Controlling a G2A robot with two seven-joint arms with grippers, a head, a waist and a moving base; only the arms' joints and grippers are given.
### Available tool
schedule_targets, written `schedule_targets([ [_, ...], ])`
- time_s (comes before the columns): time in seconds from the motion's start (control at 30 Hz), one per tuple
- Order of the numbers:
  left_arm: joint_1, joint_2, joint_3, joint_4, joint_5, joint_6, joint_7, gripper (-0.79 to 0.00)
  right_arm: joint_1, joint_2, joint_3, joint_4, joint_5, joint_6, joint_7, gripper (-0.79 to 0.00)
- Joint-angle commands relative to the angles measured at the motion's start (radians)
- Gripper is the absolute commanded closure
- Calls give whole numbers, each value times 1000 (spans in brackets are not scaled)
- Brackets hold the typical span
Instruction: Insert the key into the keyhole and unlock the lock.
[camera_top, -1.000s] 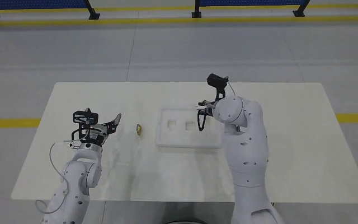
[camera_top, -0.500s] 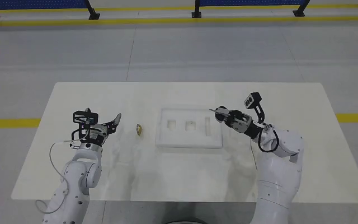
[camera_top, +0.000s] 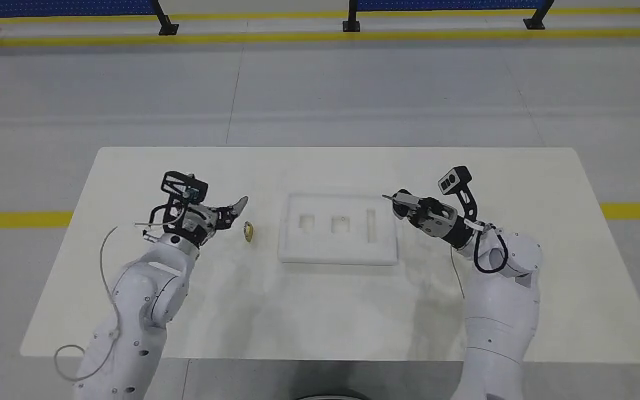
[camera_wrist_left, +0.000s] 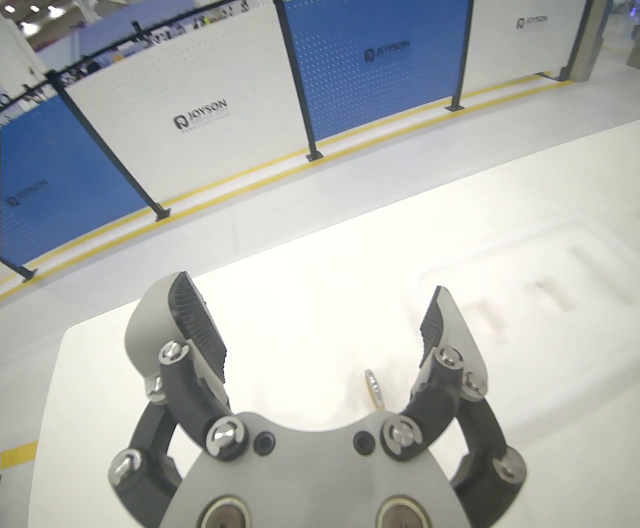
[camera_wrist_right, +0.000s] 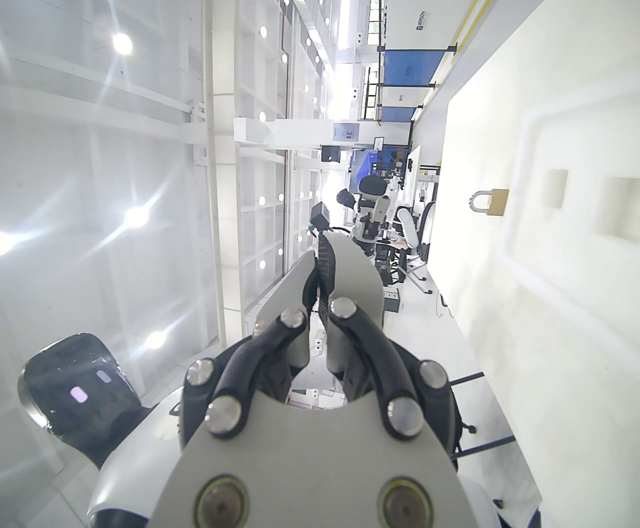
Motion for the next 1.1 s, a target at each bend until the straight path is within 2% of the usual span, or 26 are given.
schedule_targets([
  [0.0, -22, 5, -3, -28, -18, -51, -178, -785, 0, 0, 0, 0, 0, 0, 0, 0],
  [0.03, -40, 6, 1, -34, -62, -68, -289, -785, 0, 0, 0, 0, 0, 0, 0, 0],
  [0.1, -58, 6, 6, -36, -140, -84, -373, -785, 0, 0, 0, 0, 0, 0, 0, 0],
  [0.63, -54, 5, 12, -24, -152, -78, -372, -785, 0, 0, 0, 0, 0, 0, 0, 0],
  [0.73, -77, 4, 27, -5, -200, -51, -418, -785, 0, 0, 0, 0, 0, 0, 0, 0],
  [0.83, -163, 2, 57, 35, -257, 14, -577, -785, 0, 0, 0, 0, 0, 0, 0, 0],
  [1.0, -316, 0, 129, 132, -248, 53, -775, -785, 0, 0, 0, 0, 0, 0, 0, 0],
  [1.07, -352, -1, 156, 172, -249, 66, -819, -785, 0, 0, 0, 0, 0, 0, 0, 0],
])
